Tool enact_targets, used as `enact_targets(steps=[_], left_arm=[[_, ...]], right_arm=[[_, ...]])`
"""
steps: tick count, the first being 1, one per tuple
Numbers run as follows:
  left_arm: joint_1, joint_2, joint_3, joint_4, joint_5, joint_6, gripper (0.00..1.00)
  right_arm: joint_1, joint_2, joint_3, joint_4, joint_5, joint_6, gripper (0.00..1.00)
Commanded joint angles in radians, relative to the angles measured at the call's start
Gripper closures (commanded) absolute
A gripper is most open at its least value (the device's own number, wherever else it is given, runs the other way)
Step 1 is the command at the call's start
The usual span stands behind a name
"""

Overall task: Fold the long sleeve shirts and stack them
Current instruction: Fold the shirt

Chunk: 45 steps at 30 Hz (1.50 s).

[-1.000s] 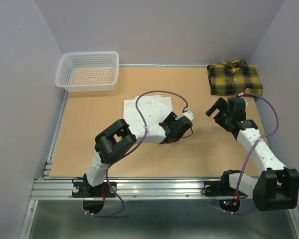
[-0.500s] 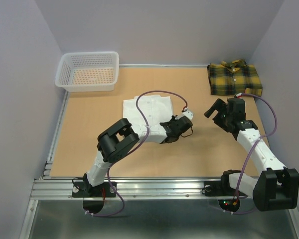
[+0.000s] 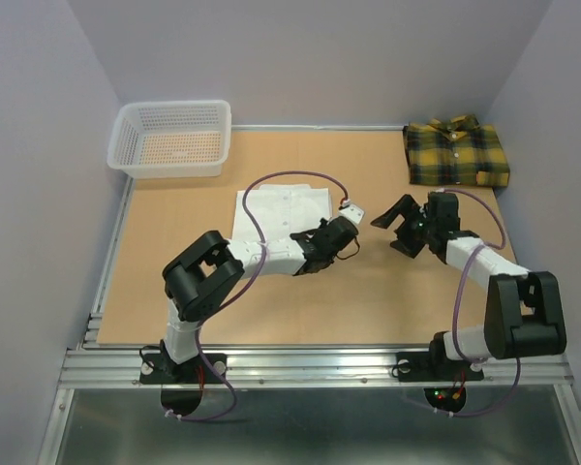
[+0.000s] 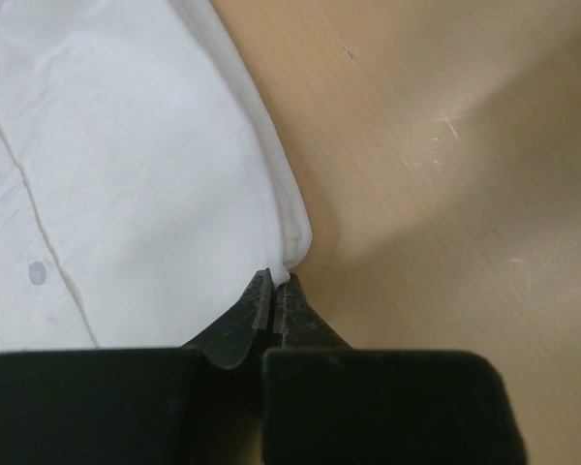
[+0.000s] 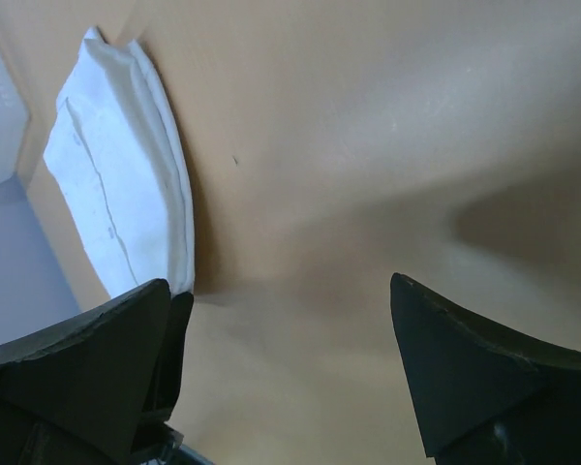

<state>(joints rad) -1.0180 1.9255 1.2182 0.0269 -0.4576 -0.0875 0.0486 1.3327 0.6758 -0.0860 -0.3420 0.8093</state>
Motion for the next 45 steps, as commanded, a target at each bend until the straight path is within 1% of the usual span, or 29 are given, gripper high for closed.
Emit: enact_targets(steps=[1,2,3,4,5,7,12,15,18,19,24,25,26,28,29,30,31,32,34,35,36,37,38,39,40,42,44,45], left_arm=[[-0.001,-0.112,-0.06,0.059,0.037,-0.015,1.0],[-0.001,-0.121,-0.068,0.062,0.039,-0.015,1.0],[-0.001,-0.134,-0.075,0.064,0.045,-0.015,1.0],[-0.001,-0.138,-0.08,0.067,0.054,-0.014,1.0],[-0.001,-0.146,-0.089,0.068,0.059,-0.012,1.0],[0.001,-0.149,-0.1,0.07,0.059,-0.012,1.0],[0.001,-0.168,-0.105,0.068,0.071,-0.011,1.0],[-0.001,-0.178,-0.108,0.071,0.085,-0.011,1.0],[-0.001,-0.186,-0.111,0.074,0.103,-0.015,1.0],[-0.001,-0.186,-0.112,0.076,0.108,-0.018,1.0],[-0.004,-0.186,-0.108,0.077,0.129,-0.02,1.0],[-0.007,-0.183,-0.108,0.077,0.135,-0.023,1.0],[-0.007,-0.181,-0.106,0.077,0.14,-0.026,1.0],[-0.007,-0.181,-0.105,0.071,0.155,-0.035,0.99],[-0.007,-0.183,-0.102,0.068,0.161,-0.04,0.95],[-0.007,-0.183,-0.1,0.062,0.183,-0.043,0.92],[-0.007,-0.186,-0.097,0.054,0.191,-0.044,0.88],[-0.007,-0.186,-0.086,0.044,0.195,-0.05,0.8],[-0.005,-0.189,-0.077,0.021,0.201,-0.057,0.7],[-0.002,-0.203,-0.075,0.018,0.206,-0.061,0.59],[-0.001,-0.212,-0.075,0.013,0.212,-0.063,0.54],[0.004,-0.223,-0.077,0.008,0.217,-0.073,0.48],[0.009,-0.246,-0.078,0.005,0.221,-0.078,0.46],[0.024,-0.258,-0.08,0.002,0.227,-0.083,0.41],[0.033,-0.272,-0.085,-0.01,0.238,-0.096,0.4],[0.058,-0.319,-0.094,-0.021,0.244,-0.109,0.31],[0.114,-0.361,-0.118,-0.025,0.273,-0.126,0.26],[0.139,-0.403,-0.129,-0.025,0.307,-0.133,0.22]], right_arm=[[0.039,0.135,0.005,0.268,-0.181,0.117,0.0],[0.049,0.135,0.011,0.293,-0.196,0.131,0.0],[0.06,0.201,0.025,0.322,-0.215,0.145,0.0],[0.082,0.232,0.028,0.356,-0.232,0.16,0.0],[0.094,0.297,0.031,0.436,-0.262,0.197,0.0],[0.132,0.362,0.053,0.523,-0.291,0.238,0.0],[0.224,0.561,0.137,0.598,-0.319,0.28,0.0],[0.252,0.629,0.203,0.611,-0.325,0.294,0.01],[0.283,0.71,0.269,0.611,-0.338,0.294,0.06],[0.295,0.752,0.283,0.611,-0.342,0.295,0.09],[0.324,0.83,0.361,0.609,-0.359,0.278,0.18],[0.329,0.838,0.382,0.608,-0.365,0.271,0.22],[0.33,0.844,0.39,0.606,-0.368,0.268,0.24],[0.335,0.858,0.409,0.6,-0.373,0.258,0.33],[0.335,0.861,0.415,0.595,-0.377,0.242,0.38],[0.335,0.864,0.416,0.591,-0.376,0.232,0.49],[0.335,0.862,0.418,0.583,-0.374,0.22,0.56],[0.335,0.861,0.418,0.569,-0.373,0.197,0.63],[0.335,0.853,0.415,0.551,-0.368,0.17,0.88],[0.333,0.85,0.413,0.533,-0.37,0.148,0.93],[0.335,0.846,0.41,0.523,-0.37,0.134,0.97],[0.333,0.836,0.409,0.503,-0.365,0.107,0.99],[0.333,0.829,0.404,0.491,-0.365,0.09,0.99],[0.333,0.824,0.403,0.477,-0.365,0.07,0.99],[0.329,0.807,0.4,0.441,-0.362,0.05,0.99],[0.321,0.792,0.393,0.411,-0.361,-0.011,0.99],[0.298,0.772,0.378,0.375,-0.364,-0.068,0.99],[0.278,0.752,0.372,0.361,-0.373,-0.087,0.99]])
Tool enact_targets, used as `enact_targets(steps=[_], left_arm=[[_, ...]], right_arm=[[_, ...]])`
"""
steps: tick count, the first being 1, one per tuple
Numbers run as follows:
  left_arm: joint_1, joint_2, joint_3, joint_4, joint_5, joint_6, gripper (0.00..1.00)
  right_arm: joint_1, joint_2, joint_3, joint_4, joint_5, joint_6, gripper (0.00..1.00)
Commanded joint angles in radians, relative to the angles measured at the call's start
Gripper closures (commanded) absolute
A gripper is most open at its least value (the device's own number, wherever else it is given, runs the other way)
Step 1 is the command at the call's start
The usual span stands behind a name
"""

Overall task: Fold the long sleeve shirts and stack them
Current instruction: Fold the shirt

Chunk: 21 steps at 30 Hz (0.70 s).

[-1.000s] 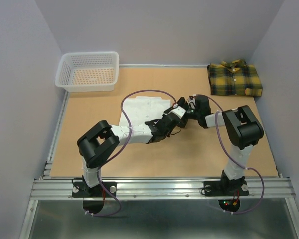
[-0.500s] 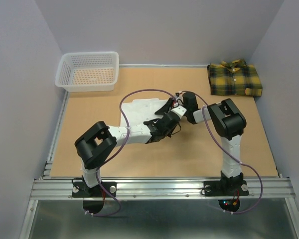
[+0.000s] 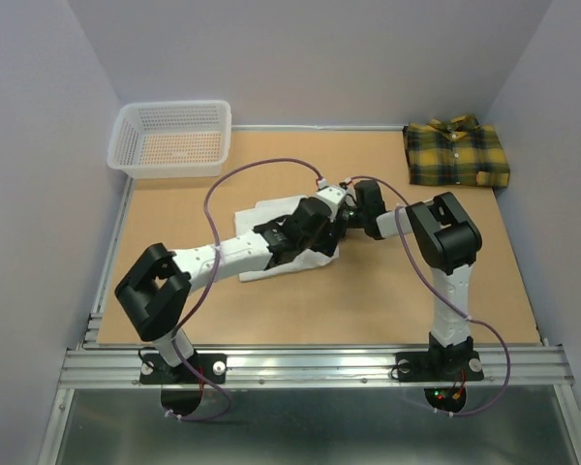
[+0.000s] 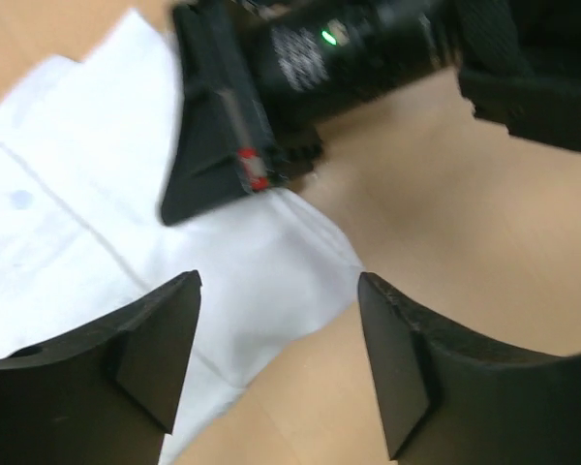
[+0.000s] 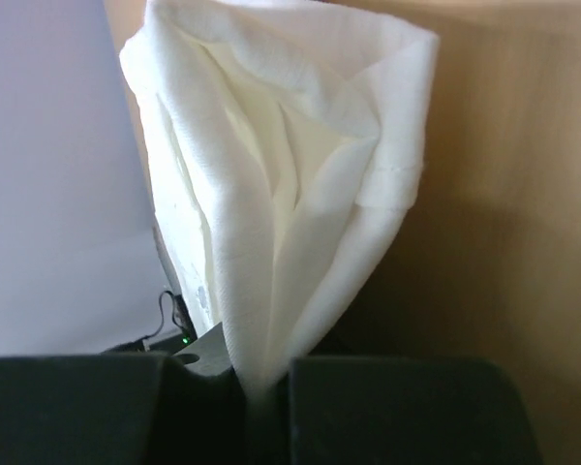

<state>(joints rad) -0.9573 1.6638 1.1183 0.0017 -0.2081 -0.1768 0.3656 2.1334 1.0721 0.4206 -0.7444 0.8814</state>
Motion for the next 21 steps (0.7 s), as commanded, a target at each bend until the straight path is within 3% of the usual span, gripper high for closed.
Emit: enact_targets(steps=[1,4,6,12,17,21], left_arm=[[0.112,-0.165,-0.04,0.0,0.074,-0.05,0.19],[0.27,-0.245,-0.074,-0.023,0.154,-0.059,0.13],[0.399,-0.275,-0.081,-0.043,0.188,-0.056,0.02],[0.635,-0.308,-0.146,-0.052,0.222,-0.139,0.01],[0.704,-0.282,-0.164,-0.088,0.152,-0.168,0.01],[0.71,-0.302,-0.167,-0.075,0.109,-0.191,0.01]], right_arm=[[-0.051,-0.056,-0.021,-0.163,0.022,-0.179,0.99],[-0.089,-0.081,0.009,-0.284,-0.004,-0.287,1.0],[-0.105,-0.101,0.057,-0.411,0.007,-0.393,1.0],[-0.168,-0.124,0.263,-0.849,0.17,-0.693,1.0],[-0.194,-0.122,0.448,-1.144,0.387,-0.934,0.99],[-0.221,-0.118,0.575,-1.243,0.629,-1.001,0.99]])
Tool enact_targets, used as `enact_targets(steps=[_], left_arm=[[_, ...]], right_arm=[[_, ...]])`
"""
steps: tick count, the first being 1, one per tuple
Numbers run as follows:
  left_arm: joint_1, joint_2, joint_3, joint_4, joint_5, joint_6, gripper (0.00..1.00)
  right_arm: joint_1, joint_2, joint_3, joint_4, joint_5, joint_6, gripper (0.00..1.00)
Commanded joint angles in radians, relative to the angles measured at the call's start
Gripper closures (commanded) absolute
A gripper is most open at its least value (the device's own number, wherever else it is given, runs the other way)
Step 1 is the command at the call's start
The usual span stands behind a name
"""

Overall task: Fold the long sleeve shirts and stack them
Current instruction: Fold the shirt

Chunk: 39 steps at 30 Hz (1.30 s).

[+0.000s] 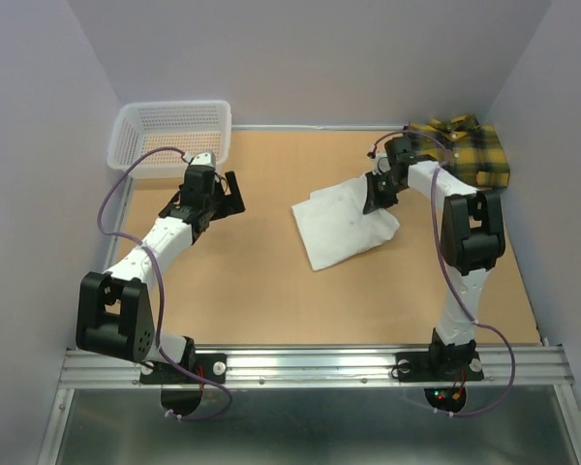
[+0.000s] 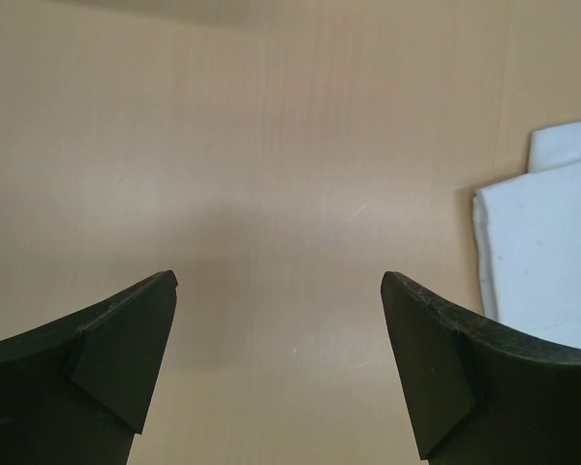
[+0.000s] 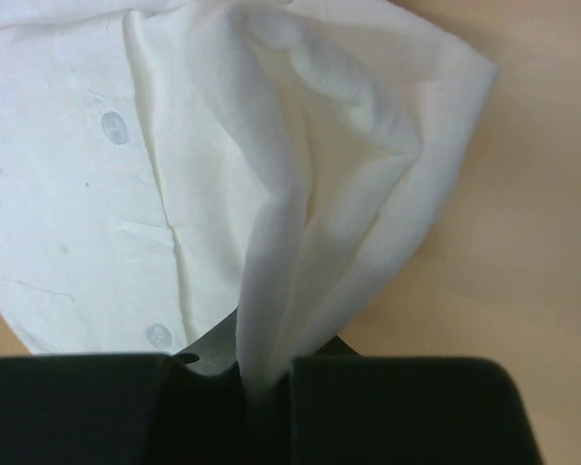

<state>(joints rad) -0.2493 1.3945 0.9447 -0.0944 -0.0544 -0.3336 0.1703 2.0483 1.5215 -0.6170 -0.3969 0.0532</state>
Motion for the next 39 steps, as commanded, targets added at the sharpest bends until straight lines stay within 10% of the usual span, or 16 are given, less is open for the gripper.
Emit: enact_targets(steps=[1,8,15,29,39], left_arm=[[0.002,-0.038,0.003,0.022,-0.053,-0.036,0.01],[0.002,-0.058,-0.007,0.027,-0.099,-0.045,0.01],[0.002,-0.035,0.0,0.025,-0.079,-0.054,0.02],[0.002,-0.02,0.02,0.002,-0.096,-0.058,0.02],[0.004,-0.031,0.026,-0.007,-0.13,-0.058,0.02]], right_arm=[[-0.028,-0.031,0.152,-0.223,0.337,-0.182,0.99],[-0.028,-0.054,0.443,-0.345,0.969,-0.263,0.99],[0.055,-0.103,0.623,-0.277,1.233,-0.421,0.99],[0.305,0.167,0.238,-0.262,1.205,-0.184,0.99],[0.492,0.364,0.405,-0.391,1.11,-0.017,0.97]])
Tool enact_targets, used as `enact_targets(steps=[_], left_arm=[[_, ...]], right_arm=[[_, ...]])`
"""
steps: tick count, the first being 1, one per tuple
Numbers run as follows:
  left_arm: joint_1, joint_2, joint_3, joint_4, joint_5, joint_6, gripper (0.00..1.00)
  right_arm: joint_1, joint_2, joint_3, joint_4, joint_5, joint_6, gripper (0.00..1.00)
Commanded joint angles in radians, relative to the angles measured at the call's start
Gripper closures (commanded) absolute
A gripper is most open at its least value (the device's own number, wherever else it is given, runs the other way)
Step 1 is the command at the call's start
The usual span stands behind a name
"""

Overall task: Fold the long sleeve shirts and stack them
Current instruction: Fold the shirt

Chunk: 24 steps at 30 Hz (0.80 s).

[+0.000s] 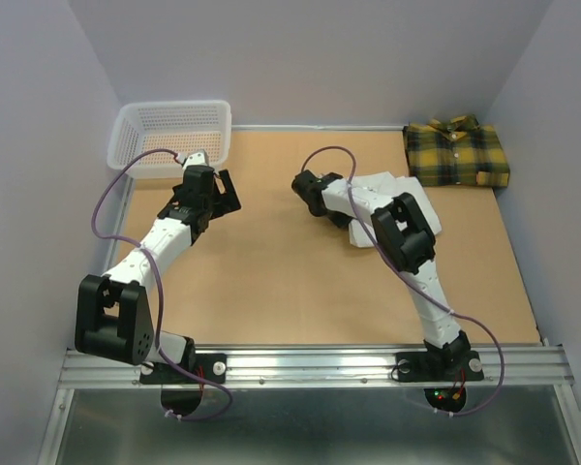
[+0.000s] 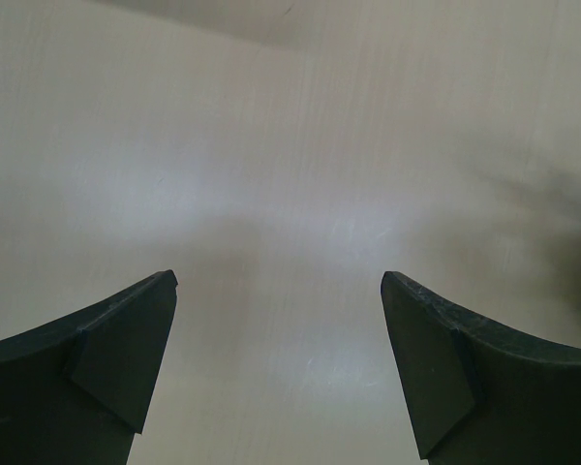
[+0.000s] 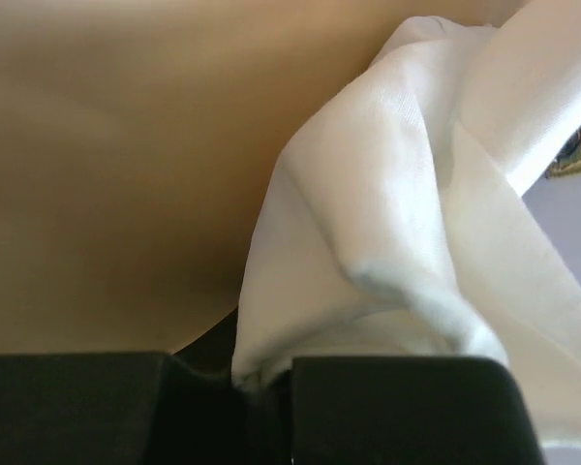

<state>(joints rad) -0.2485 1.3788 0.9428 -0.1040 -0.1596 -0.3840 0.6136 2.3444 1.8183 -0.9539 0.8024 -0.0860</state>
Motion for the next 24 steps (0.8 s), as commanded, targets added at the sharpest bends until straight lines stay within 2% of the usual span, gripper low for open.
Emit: enact_targets(steps=[1,4,6,7,8,10,13,17,19,24], left_arm=[[0.003,-0.015,0.03,0.001,-0.021,-0.009,0.02],[0.003,-0.014,0.033,0.003,-0.02,-0.009,0.02],[0.003,-0.014,0.033,0.003,-0.018,-0.009,0.02],[0.003,-0.014,0.033,0.003,-0.018,-0.009,0.02],[0.005,-0.015,0.033,0.003,-0.02,-0.009,0.02],[0.005,-0.021,0.031,0.003,-0.021,-0.01,0.02],[0.006,-0.037,0.028,0.007,-0.021,-0.015,0.02],[0.006,-0.058,0.014,0.021,0.002,-0.027,0.02],[0.006,-0.072,0.01,0.026,0.011,-0.029,0.02],[0.006,-0.099,-0.004,0.029,0.054,-0.053,0.03]], right_arm=[[0.061,0.088,0.131,-0.071,-0.092,0.129,0.96],[0.113,0.163,0.249,-0.134,-0.114,0.152,0.92],[0.158,0.22,0.356,-0.186,-0.146,0.172,0.86],[0.169,0.233,0.393,-0.201,-0.155,0.181,0.76],[0.178,0.248,0.462,-0.227,-0.167,0.187,0.71],[0.193,0.245,0.487,-0.224,-0.224,0.206,0.58],[0.201,0.224,0.533,-0.226,-0.278,0.245,0.46],[0.199,0.107,0.539,-0.197,-0.324,0.281,0.41],[0.201,0.05,0.521,-0.159,-0.361,0.292,0.34],[0.198,-0.202,0.412,-0.062,-0.404,0.333,0.33]])
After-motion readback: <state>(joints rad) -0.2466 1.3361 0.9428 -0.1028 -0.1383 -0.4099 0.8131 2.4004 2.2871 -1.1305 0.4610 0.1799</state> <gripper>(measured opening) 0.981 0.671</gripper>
